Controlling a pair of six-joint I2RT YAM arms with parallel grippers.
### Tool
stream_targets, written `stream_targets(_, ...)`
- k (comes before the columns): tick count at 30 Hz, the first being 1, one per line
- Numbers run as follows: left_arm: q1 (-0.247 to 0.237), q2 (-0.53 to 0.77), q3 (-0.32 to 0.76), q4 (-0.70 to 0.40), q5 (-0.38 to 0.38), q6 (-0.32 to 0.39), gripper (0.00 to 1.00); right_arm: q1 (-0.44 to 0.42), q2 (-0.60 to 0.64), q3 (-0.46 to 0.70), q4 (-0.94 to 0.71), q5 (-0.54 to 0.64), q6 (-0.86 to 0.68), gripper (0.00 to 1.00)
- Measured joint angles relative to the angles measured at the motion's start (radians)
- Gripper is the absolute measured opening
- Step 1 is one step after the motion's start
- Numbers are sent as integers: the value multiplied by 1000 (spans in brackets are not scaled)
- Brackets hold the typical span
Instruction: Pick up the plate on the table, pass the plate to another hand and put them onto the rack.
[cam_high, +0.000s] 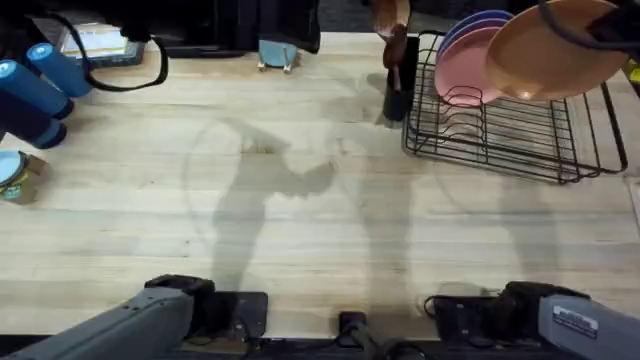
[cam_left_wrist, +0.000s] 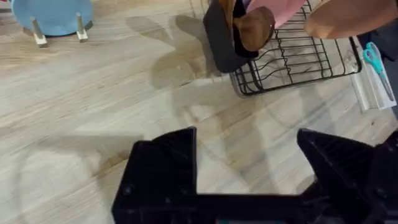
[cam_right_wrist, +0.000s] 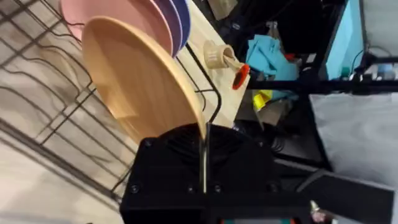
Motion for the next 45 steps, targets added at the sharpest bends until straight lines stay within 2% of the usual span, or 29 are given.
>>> stream_targets(7,0,0,0,0,0,0,996,0,92,0,105,0,-47,31)
stream_targets(21,0,0,0,0,0,0,995,0,261,0,169,0,-60,32)
stream_targets(25,0,0,0,0,0,0,995,0,273,1,227,-1,-63,30)
stream_targets(30,0,0,0,0,0,0,995,0,273,1,225,-59,-67,31)
stream_targets(45,0,0,0,1,0,0,995,0,300,1,225,-120,-74,33)
